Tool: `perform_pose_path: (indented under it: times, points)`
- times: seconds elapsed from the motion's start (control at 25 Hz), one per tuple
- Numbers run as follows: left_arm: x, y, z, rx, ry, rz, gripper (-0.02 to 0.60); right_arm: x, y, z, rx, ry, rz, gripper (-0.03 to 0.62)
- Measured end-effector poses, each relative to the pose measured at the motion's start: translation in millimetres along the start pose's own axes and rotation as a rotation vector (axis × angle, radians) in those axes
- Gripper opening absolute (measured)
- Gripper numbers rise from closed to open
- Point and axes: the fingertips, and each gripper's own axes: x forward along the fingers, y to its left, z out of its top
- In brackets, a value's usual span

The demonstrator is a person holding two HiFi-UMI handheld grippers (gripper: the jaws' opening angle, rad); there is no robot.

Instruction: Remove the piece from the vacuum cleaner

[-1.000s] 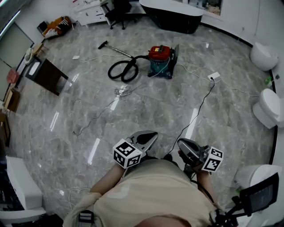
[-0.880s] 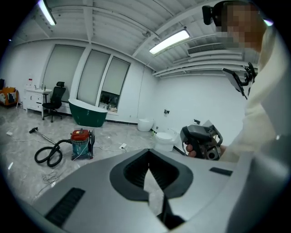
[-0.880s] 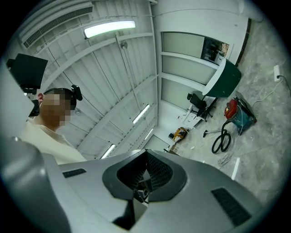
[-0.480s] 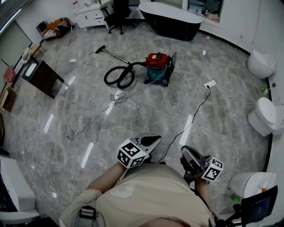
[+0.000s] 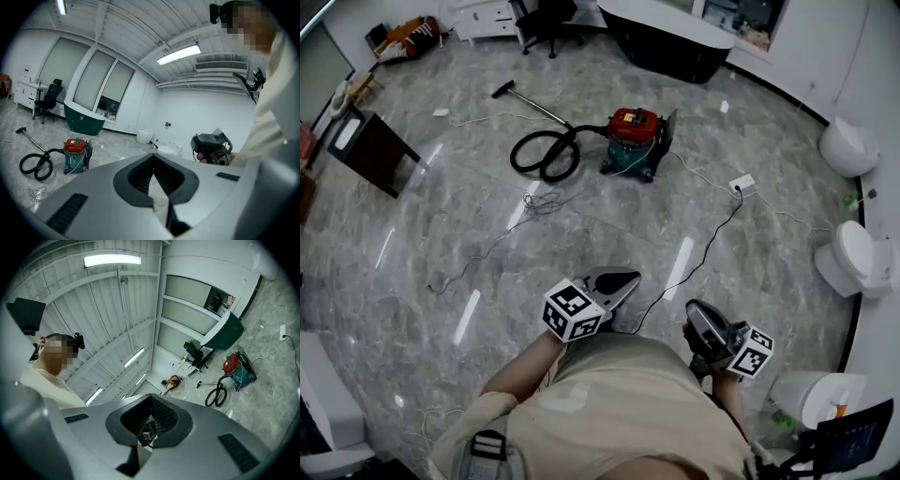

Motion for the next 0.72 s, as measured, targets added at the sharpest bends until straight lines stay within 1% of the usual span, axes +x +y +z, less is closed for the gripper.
perform_pose_path:
  times: [0.08,0.2,0.4,0.56,0.72]
  points:
    - [-7.3,20.0,5.3,-0.015,-0.011,-0.011,0.005,22.9,-5.2,2.6,0.004,0.009,-0.004,0.002]
    - [-16.3,47.8,9.4,-0.011,-0.011,-0.011,0.005,52.8,-12.5,3.4,0.018,0.020,-0.007,0.002]
    - [-31.3,95.7,22.9,-0.018,-0.026,0.016,0.005,94.1,-25.5,10.3,0.045,0.033,0.000,0.002]
    - [-31.6,115.6,33.0,-0.026,-0.042,0.042,0.005,114.3,-38.0,14.2,0.062,0.069,0.018,0.002]
    - [-15.9,124.4,37.1,-0.032,-0.012,0.058,0.005,120.7,-53.9,28.1,0.081,0.079,0.036,0.002]
